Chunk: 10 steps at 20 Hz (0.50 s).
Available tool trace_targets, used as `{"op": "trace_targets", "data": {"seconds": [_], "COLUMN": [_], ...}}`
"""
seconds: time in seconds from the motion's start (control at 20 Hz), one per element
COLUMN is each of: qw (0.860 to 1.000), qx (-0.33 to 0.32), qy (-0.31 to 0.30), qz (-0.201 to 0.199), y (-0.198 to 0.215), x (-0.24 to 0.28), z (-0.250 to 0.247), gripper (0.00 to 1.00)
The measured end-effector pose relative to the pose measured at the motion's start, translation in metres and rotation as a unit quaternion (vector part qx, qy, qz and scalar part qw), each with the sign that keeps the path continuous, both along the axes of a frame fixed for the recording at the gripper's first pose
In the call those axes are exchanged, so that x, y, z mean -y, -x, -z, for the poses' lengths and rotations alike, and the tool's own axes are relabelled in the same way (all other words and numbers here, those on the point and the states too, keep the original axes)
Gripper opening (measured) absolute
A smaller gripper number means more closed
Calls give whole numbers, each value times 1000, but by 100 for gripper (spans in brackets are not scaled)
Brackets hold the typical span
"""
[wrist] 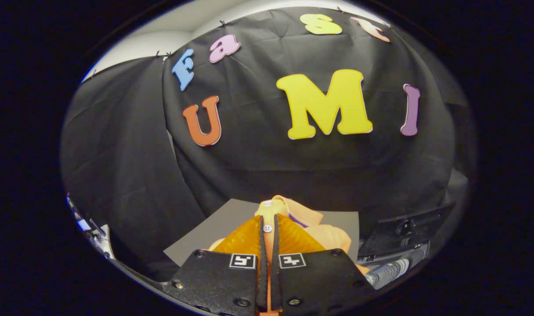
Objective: Put the clothes into the washing machine and then close the washing machine lid.
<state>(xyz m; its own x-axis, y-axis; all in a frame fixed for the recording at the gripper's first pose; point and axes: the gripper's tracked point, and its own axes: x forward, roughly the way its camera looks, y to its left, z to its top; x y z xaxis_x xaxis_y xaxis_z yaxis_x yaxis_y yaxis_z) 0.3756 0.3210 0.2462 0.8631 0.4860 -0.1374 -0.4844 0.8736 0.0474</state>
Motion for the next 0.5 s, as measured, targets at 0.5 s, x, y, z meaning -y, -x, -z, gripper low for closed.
{"op": "trace_targets", "data": {"seconds": [0.5], "qw": [992], "qx": [111], "qy": [-32], "qz": [45], "y": [76], "x": [91], "z": [-108], "gripper": [6]}}
